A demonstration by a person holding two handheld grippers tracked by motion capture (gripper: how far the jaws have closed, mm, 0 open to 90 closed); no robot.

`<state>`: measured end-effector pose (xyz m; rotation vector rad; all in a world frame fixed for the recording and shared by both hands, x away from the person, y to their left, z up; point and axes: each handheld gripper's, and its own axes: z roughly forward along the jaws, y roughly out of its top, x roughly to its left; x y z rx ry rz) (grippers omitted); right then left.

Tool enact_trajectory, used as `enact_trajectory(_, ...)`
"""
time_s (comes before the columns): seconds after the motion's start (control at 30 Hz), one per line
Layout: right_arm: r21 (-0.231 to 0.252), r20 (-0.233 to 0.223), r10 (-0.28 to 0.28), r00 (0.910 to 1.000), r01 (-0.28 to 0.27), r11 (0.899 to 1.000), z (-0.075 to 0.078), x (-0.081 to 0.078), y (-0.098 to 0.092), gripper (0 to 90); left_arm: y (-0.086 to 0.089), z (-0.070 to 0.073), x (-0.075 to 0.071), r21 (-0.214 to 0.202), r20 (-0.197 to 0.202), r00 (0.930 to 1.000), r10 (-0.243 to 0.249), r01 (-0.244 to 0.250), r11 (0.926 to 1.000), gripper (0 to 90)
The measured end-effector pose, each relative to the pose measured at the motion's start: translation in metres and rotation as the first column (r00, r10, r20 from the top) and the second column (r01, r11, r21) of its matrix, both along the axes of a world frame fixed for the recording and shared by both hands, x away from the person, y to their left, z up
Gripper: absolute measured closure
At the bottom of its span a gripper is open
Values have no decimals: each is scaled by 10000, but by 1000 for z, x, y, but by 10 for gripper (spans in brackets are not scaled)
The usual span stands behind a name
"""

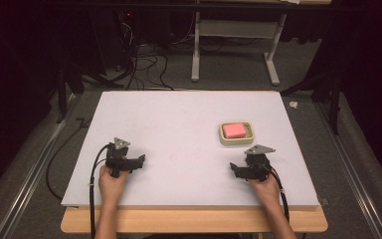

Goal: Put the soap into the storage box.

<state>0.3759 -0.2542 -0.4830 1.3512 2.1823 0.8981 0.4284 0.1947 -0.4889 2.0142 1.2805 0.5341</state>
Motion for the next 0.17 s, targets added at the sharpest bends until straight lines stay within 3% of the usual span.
enact_trajectory(0.17,24,-19,8,10000,-8,10000,0,0,0,226,0,0,0,16,2,10000,-6,6,10000,151)
